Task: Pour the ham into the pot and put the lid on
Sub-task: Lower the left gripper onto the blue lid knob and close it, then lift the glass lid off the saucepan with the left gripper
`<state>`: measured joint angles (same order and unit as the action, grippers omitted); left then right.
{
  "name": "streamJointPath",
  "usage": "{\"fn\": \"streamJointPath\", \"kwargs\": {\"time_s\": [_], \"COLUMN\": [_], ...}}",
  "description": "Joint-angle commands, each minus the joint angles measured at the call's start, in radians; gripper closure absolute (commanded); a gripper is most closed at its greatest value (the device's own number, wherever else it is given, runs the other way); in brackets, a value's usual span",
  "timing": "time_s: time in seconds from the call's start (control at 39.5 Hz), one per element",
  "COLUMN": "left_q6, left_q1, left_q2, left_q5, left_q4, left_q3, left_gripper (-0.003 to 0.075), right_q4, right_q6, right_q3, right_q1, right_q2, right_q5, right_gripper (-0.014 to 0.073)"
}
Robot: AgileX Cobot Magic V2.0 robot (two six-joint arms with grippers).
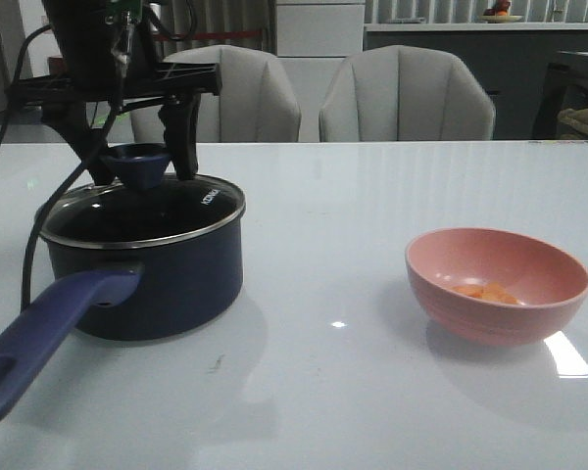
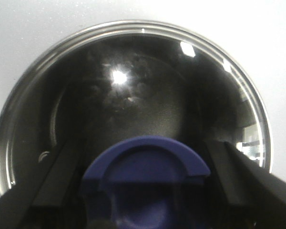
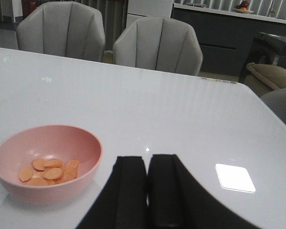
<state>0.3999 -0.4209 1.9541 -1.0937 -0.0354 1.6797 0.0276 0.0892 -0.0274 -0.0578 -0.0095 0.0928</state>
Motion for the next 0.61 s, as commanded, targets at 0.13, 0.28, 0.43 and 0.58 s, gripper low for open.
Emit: {"fn": "streamJointPath", "kwargs": {"time_s": [0.13,0.28,0.43,0.58], "left_q6": [0.013,0.013,0.013,0.013], "left_q1": [-0.005,-0.005,-0.005,-0.005], "left_q2": [-0.027,-0.027,-0.027,-0.027], "left_q5": [-0.013,-0.013,-0.022,-0.041], "left_q4": [-0.047,-0.047,-0.045,-0.04], "left_q3": [0.017,0.019,0.035,0.051], "left_gripper": [0.0342,0.0435,0.0486,0.0505], "right_q4": [-0.014,-0.014,-0.014,-0.014], "right_q6": [0.001,0.001,0.001,0.001], "right_q3": [0.005,0.005,0.005,0.005], "right_q1": [0.005,0.005,0.005,0.005], "right_q2": [-0.022,-0.022,-0.022,-0.022], "right_q5": [-0.081,-0.081,-0.081,-0.081], "right_gripper": [0.0436,0.0436,0.0436,0.0436]}}
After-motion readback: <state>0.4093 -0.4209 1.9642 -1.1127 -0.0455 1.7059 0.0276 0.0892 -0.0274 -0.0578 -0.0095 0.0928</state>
